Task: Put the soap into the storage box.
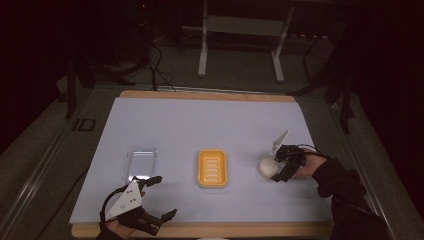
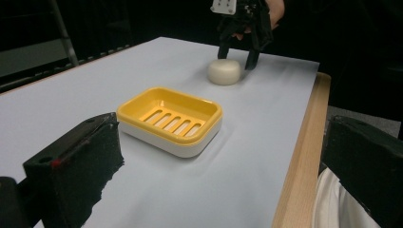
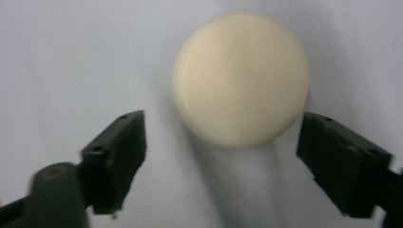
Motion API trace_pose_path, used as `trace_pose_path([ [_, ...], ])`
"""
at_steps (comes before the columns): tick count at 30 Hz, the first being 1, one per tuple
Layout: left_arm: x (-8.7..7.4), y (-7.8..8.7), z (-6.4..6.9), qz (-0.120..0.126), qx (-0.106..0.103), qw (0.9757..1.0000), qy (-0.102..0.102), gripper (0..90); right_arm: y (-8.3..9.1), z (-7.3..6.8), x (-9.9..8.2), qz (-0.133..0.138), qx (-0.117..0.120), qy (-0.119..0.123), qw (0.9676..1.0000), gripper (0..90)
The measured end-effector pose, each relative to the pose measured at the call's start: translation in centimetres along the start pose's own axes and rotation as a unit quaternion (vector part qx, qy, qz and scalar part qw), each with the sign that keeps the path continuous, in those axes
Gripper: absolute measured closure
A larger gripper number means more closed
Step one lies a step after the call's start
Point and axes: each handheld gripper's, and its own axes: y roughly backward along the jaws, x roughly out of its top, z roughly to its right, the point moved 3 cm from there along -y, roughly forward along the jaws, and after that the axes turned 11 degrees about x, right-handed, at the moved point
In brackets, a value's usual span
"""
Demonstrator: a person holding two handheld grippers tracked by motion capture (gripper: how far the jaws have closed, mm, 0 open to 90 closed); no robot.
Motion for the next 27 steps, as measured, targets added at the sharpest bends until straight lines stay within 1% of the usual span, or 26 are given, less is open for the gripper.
trace_pose_path([
  [2,0.0,0.0,0.0,0.0,-0.001,1.0,0.0,0.1,-0.1,0.2,0.2,0.008,-0.003,0.003,1.0,18.5],
  [6,0.0,0.0,0.0,0.0,-0.001,1.0,0.0,0.1,-0.4,0.5,0.5,0.008,-0.003,0.005,1.0,18.5],
  [7,0.0,0.0,0.0,0.0,-0.001,1.0,0.001,0.1,-0.7,0.5,0.6,0.009,-0.004,0.004,0.9999,18.5],
  [9,0.0,0.0,0.0,0.0,-0.001,1.0,0.001,0.1,-0.8,0.5,0.7,0.008,-0.001,0.003,1.0,18.5],
  [10,0.0,0.0,0.0,0.0,-0.001,1.0,0.001,0.1,-1.2,0.6,0.8,0.004,-0.001,0.008,1.0,18.5],
  [13,0.0,0.0,0.0,-0.001,-0.002,1.0,0.0,0.1,-1.6,0.7,1.0,0.002,-0.001,0.007,1.0,18.8],
  [16,0.0,0.0,0.0,-0.002,-0.002,1.0,0.0,0.1,-1.8,0.8,1.1,0.003,0.0,0.009,1.0,20.0],
  [19,0.0,0.0,0.0,-0.001,-0.002,1.0,0.001,0.1,-2.0,0.9,1.2,0.005,0.0,0.006,1.0,20.9],
  [22,0.0,0.0,0.0,0.0,-0.002,1.0,0.001,0.1,-2.4,1.0,1.2,-0.002,-0.001,0.002,1.0,21.0],
  [27,0.0,0.0,0.0,0.0,-0.001,1.0,0.0,0.1,-2.4,1.1,1.2,-0.002,0.001,0.002,1.0,24.0],
])
